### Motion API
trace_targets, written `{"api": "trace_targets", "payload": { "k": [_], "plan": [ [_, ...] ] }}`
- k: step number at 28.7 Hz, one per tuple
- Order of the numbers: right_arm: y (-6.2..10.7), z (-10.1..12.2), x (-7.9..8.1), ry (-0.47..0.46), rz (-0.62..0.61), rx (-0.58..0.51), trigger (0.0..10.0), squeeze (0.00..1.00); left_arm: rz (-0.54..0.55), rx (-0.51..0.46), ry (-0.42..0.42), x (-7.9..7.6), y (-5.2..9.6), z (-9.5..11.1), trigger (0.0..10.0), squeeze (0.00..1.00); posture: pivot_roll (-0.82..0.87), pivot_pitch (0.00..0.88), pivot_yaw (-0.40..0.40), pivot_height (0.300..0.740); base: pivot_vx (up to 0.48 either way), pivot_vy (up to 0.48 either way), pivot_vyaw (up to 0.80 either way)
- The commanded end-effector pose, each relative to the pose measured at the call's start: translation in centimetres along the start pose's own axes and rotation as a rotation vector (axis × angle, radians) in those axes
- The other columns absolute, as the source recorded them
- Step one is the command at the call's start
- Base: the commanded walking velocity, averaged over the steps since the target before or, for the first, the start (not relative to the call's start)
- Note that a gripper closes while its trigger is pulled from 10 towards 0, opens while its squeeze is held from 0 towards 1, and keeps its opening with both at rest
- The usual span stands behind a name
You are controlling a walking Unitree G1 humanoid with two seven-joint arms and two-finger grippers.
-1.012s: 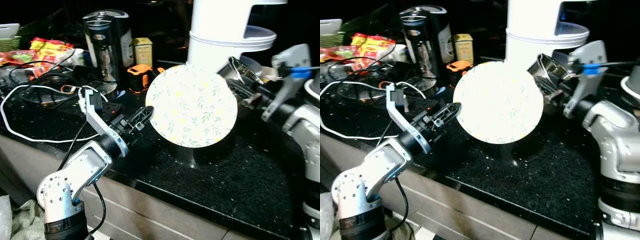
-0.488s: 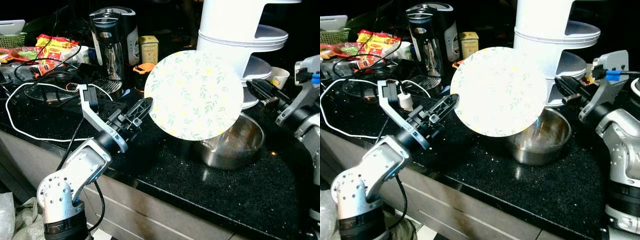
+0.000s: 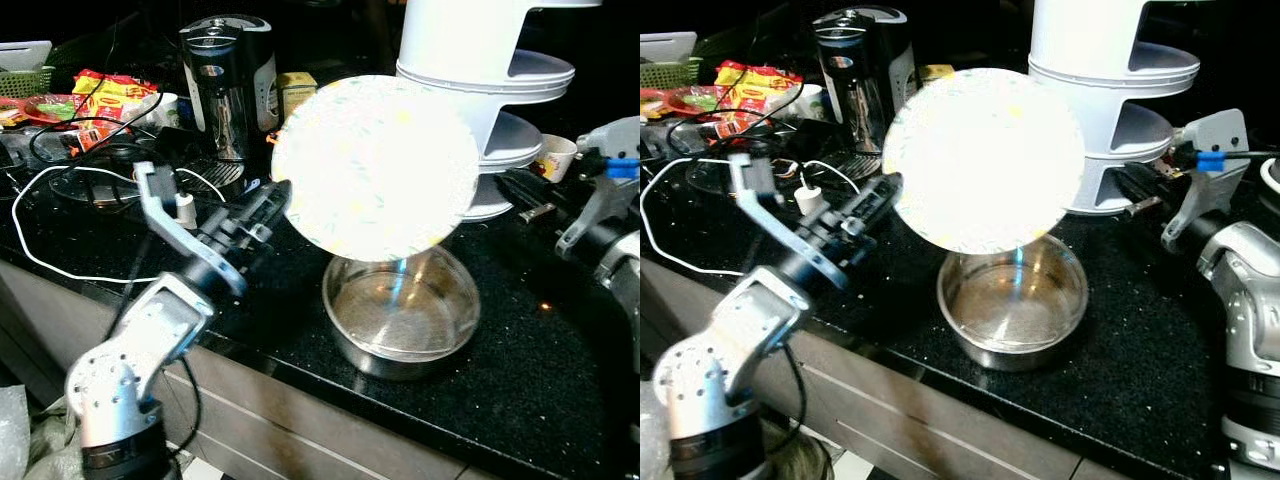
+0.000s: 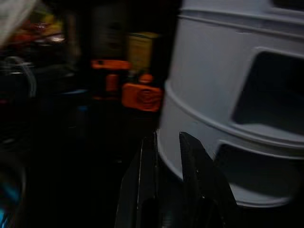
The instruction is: Kitchen organization
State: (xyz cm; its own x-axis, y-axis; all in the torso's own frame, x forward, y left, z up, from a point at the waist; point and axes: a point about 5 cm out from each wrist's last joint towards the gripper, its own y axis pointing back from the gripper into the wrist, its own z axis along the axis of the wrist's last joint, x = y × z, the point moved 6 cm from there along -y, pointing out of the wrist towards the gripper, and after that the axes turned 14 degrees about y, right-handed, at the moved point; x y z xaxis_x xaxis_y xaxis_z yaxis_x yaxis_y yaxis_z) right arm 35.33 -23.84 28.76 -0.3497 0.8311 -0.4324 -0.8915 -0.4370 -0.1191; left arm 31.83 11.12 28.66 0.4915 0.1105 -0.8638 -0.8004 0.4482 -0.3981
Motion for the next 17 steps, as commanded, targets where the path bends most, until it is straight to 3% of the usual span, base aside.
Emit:
{"api": "trace_targets", "payload": {
  "k": [1,7,8,9,11,12,13,14,17],
  "plan": [
    [0.4,0.6,0.2,-0.010,0.033,-0.043,10.0,0.00,0.017,-0.059,-0.015,0.2,0.1,1.4,0.0,0.00,0.01,0.000,0.008,0.740,0.000,0.000,0.00],
    [1.5,1.5,1.6,-0.032,0.152,-0.101,10.0,0.00,0.039,-0.113,-0.019,0.7,0.4,2.5,0.0,0.00,0.01,0.000,0.006,0.740,0.000,0.000,0.00],
    [2.2,2.1,3.2,-0.047,0.250,-0.135,10.0,0.95,0.045,-0.126,-0.024,0.8,0.5,2.8,0.0,0.00,0.01,0.000,0.006,0.740,0.000,0.000,0.00],
    [2.2,2.1,3.2,-0.047,0.250,-0.135,10.0,0.95,0.045,-0.126,-0.024,0.8,0.5,2.8,0.0,0.00,0.01,0.000,0.006,0.740,0.000,0.000,0.00],
    [3.7,3.1,7.2,-0.078,0.479,-0.176,10.0,1.00,0.055,-0.143,-0.029,1.0,0.7,3.2,0.0,0.00,0.01,0.000,0.007,0.740,0.000,0.000,0.00],
    [3.7,3.1,7.2,-0.078,0.479,-0.176,10.0,1.00,0.055,-0.143,-0.029,1.0,0.7,3.2,0.0,0.00,0.01,0.000,0.007,0.740,0.000,0.000,0.00],
    [4.4,3.4,10.2,-0.083,0.629,-0.169,10.0,1.00,0.059,-0.153,-0.032,1.1,0.8,3.4,0.0,0.00,0.01,0.000,0.006,0.740,0.000,0.000,0.00],
    [4.4,3.1,11.6,-0.074,0.686,-0.142,10.0,1.00,0.059,-0.155,-0.031,1.2,0.7,3.4,0.0,0.00,0.01,0.000,0.009,0.740,0.000,0.000,0.00],
    [4.6,1.9,14.2,-0.031,0.792,-0.063,10.0,1.00,0.059,-0.155,-0.029,1.2,0.7,3.4,0.0,0.00,0.01,0.000,0.009,0.740,0.000,0.000,0.00]
  ]
}}
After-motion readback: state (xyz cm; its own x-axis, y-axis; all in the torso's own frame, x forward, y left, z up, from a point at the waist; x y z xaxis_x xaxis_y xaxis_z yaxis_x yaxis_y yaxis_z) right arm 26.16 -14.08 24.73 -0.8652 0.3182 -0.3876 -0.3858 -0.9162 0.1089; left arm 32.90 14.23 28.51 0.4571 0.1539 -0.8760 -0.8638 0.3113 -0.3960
